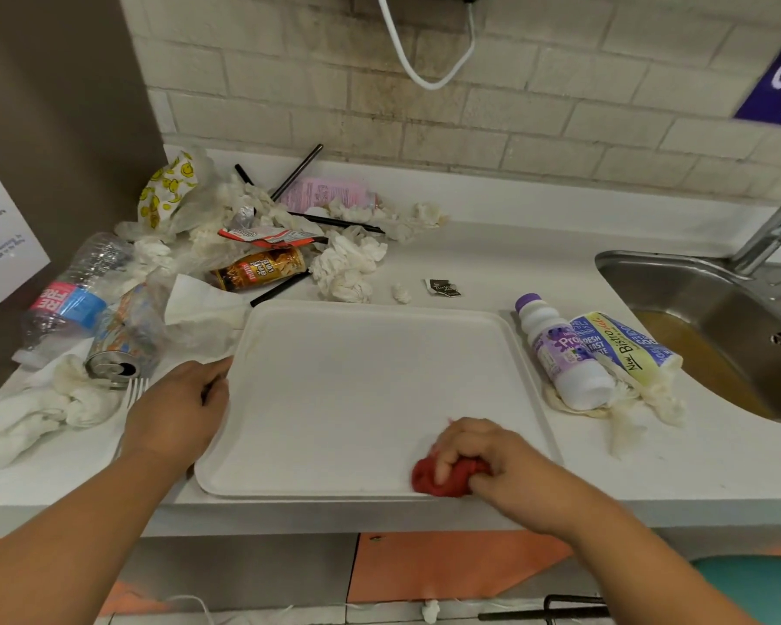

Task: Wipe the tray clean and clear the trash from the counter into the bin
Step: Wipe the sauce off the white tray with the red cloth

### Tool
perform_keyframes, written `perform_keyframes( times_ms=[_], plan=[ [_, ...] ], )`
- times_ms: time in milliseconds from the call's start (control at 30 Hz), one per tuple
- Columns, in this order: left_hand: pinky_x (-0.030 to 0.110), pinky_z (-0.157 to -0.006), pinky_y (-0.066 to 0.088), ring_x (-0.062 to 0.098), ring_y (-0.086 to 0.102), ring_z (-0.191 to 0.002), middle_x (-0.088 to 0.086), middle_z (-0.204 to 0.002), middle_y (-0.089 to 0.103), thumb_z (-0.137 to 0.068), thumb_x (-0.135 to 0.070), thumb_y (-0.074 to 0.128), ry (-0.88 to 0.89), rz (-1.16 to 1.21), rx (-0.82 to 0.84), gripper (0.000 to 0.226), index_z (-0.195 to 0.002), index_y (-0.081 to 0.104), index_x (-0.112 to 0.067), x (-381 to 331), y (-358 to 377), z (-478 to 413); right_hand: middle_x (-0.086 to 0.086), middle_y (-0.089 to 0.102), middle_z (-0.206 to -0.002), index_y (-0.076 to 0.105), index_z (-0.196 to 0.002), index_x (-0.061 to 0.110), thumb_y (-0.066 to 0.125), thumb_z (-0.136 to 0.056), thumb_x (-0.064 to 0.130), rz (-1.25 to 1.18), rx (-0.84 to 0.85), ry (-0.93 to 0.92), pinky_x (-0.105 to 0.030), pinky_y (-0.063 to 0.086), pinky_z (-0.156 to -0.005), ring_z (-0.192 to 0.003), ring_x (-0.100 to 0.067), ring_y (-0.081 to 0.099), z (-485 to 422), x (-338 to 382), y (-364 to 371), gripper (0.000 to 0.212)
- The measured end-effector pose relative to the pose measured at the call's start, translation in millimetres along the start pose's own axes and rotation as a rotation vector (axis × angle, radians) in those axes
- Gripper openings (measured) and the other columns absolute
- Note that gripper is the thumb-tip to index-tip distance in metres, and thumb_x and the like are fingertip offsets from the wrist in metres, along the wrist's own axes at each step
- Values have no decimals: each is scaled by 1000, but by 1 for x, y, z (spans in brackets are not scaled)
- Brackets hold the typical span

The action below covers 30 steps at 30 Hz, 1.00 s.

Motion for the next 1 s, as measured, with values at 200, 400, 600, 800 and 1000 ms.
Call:
perform_keyframes(
  times_ms=[200,400,600,800,1000],
  plan=[
    [29,-68,38,17,50,-83,-4,-90,54,-95,-24,44,9,0,-6,36,-128,56,-32,3,1,-1,19,58,-96,62,-73,41,42,-55,3,115,-200,150,-26,41,-88,-99,-5,52,19,-31,-27,46],
    [30,-69,39,22,56,-90,-1,-98,59,-95,-24,44,11,4,2,37,-129,55,-34,4,2,-1,23,49,-112,62,-104,35,55,-75,11,201,-196,-49,-6,21,-100,-111,1,35,-2,11,25,38],
    [30,-69,40,19,52,-86,-2,-96,58,-95,-25,44,15,5,8,37,-129,54,-35,3,2,-1,5,60,-104,68,-98,28,69,-68,3,423,-497,153,-32,47,-79,-92,-25,54,9,-37,-25,39],
    [30,-68,40,14,46,-79,-7,-86,48,-95,-24,44,22,19,-3,37,-128,54,-35,2,1,0,7,56,-101,65,-99,28,69,-69,3,492,-492,131,-33,48,-73,-87,-21,50,17,-40,-29,39],
    [29,-70,38,10,44,-83,-6,-99,57,-96,-27,41,1,13,9,38,-129,51,-40,5,3,-2,21,51,-107,65,-96,37,53,-69,15,181,-21,-123,-23,37,-97,-104,-6,45,-5,23,16,37]
  ],
)
Point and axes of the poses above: each hand's wrist, its own z-axis away from the middle knuckle, its own y-axis out of the palm, x = y × z, the point moved 5 cm from there along -z, towards the middle knuckle
